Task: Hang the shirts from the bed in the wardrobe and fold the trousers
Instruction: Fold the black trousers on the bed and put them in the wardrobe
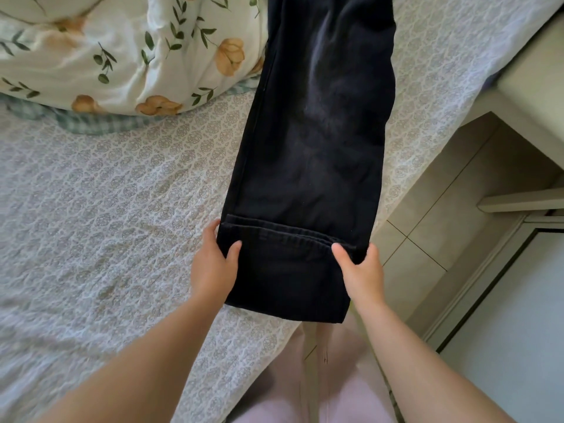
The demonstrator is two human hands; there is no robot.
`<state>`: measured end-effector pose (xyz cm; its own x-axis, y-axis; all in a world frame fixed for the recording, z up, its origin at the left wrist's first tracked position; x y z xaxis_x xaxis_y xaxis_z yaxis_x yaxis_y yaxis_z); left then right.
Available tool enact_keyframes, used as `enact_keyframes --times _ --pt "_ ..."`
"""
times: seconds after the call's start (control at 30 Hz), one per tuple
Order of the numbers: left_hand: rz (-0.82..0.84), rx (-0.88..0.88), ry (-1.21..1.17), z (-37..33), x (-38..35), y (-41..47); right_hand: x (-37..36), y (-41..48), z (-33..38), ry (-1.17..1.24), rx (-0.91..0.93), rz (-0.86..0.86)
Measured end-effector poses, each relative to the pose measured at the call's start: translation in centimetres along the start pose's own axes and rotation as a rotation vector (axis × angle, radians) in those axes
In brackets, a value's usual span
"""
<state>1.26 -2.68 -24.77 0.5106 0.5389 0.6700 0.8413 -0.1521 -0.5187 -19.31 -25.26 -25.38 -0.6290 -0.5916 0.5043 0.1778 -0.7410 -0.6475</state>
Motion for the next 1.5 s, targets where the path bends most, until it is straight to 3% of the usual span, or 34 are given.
enact_keyframes --times 0.2,0.33,0.37,0.4,0.47,0.53,0.57,0.63,0.73,0.83,0.93,1.03,1.17,1.27,1.4,1.5 --pt "0.064 -0.145 -0.085 -1.4 1.1 -1.6 1.0 -0.3 -1.0 -0.035 -0.026 -0.053" --pt "0.058 -0.178 0.116 -0.9 2.1 -0.4 3.4 -0.7 -1.3 -0.051 -0.068 -0.182" --pt "0.038 -0.191 0.228 -0.6 2.5 -0.2 4.4 -1.0 -0.5 -0.139 0.025 -0.258" --pt "0.006 -0.272 0.363 -0.8 2.9 -0.3 5.0 -1.3 1.2 -0.282 0.231 -0.321" --pt "-0.039 -0.618 0.638 -2.6 2.6 -1.0 3.9 -3.5 4.4 -0.597 0.772 -0.348" --pt "0.035 -0.961 0.853 -3.3 1.2 -2.0 1.4 -5.8 4.8 -0.855 1.204 -0.229" --pt "0.121 -1.035 0.977 -2.8 0.4 -2.2 0.3 -6.3 4.2 -0.99 1.327 -0.15" --pt "0.258 -1.065 1.164 -1.1 -0.7 -1.2 -1.0 -6.0 2.4 -1.265 1.401 -0.036" --pt "0.33 -1.097 1.341 -0.5 -1.2 0.6 -1.8 -3.8 0.1 -1.574 1.286 0.09" --pt "0.389 -1.118 1.387 -0.6 -1.6 1.2 -2.3 -2.2 -1.5 -1.671 1.189 0.202" --pt "0.421 -1.07 1.36 -0.2 -1.9 1.2 -2.3 -2.5 -0.5 -1.59 1.268 0.098" --pt "0.452 -1.037 1.26 -0.4 -1.7 1.3 -2.0 -3.0 1.3 -1.362 1.314 0.088" --pt "0.512 -0.904 0.857 -3.1 -1.2 0.8 -1.0 -3.2 3.7 -1.028 1.277 0.195" --pt "0.444 -0.623 0.571 -4.8 -0.4 1.6 -0.3 -1.2 3.9 -0.654 0.861 0.354" --pt "0.269 -0.224 0.084 -5.6 1.2 3.2 1.2 2.8 3.4 -0.093 0.071 0.302" --pt "0.142 -0.097 -0.097 -6.2 2.3 5.2 1.7 4.8 4.1 0.051 -0.133 0.281"
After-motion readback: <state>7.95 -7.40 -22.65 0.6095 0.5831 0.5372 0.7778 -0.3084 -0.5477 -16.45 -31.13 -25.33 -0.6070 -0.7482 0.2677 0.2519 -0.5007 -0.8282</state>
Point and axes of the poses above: each hand's wrist, its own y-axis towards the middle knuckle, its own x-axis out of the back of the hand, z = x × y, the point moved 9 cm from there along y, towards the middle knuckle, and after that the axes turned 4 degrees about -z, right-handed, at the moved point
